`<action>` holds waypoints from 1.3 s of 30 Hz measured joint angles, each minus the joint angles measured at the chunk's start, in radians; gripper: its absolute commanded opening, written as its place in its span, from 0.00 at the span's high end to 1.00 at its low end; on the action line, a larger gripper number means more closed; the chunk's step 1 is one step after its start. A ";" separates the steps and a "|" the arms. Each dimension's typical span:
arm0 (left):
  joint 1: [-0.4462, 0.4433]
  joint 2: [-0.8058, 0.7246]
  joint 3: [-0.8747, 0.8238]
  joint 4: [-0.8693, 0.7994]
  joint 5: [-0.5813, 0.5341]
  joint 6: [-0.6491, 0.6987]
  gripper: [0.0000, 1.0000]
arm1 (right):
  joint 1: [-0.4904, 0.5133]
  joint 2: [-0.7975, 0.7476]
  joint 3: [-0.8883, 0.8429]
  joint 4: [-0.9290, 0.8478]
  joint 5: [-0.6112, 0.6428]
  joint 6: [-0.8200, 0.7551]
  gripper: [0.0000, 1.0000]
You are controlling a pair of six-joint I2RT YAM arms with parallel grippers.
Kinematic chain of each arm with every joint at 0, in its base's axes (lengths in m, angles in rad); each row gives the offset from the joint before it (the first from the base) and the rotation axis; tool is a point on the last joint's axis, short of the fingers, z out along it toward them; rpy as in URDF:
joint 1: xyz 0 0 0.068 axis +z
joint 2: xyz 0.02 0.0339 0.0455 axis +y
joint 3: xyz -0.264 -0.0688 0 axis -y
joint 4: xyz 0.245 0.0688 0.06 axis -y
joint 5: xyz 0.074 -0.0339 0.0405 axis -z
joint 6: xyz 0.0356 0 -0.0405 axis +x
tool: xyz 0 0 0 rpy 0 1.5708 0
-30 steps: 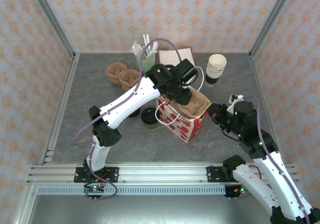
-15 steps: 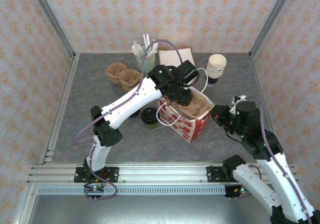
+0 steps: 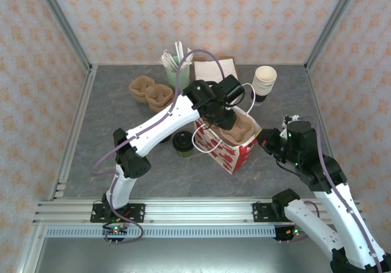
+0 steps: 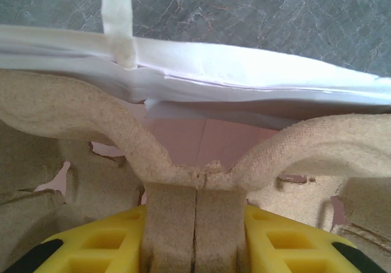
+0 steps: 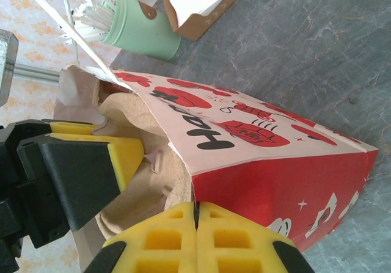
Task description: Pack the takeout coffee
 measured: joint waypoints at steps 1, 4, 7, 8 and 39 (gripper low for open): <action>0.000 0.002 0.000 0.000 -0.001 0.000 0.63 | -0.002 0.005 0.004 -0.006 -0.002 -0.005 1.00; 0.000 0.010 0.000 0.000 -0.003 0.002 0.63 | -0.004 0.015 0.018 -0.026 -0.005 -0.020 1.00; 0.000 0.022 0.000 0.000 -0.004 0.003 0.63 | -0.004 0.019 0.032 -0.051 -0.008 -0.034 1.00; 0.000 0.026 0.000 0.000 -0.006 0.003 0.63 | -0.004 0.021 0.035 -0.057 -0.008 -0.037 1.00; 0.018 0.034 0.008 0.000 0.035 0.002 0.63 | -0.004 -0.041 -0.058 0.031 -0.057 0.005 0.74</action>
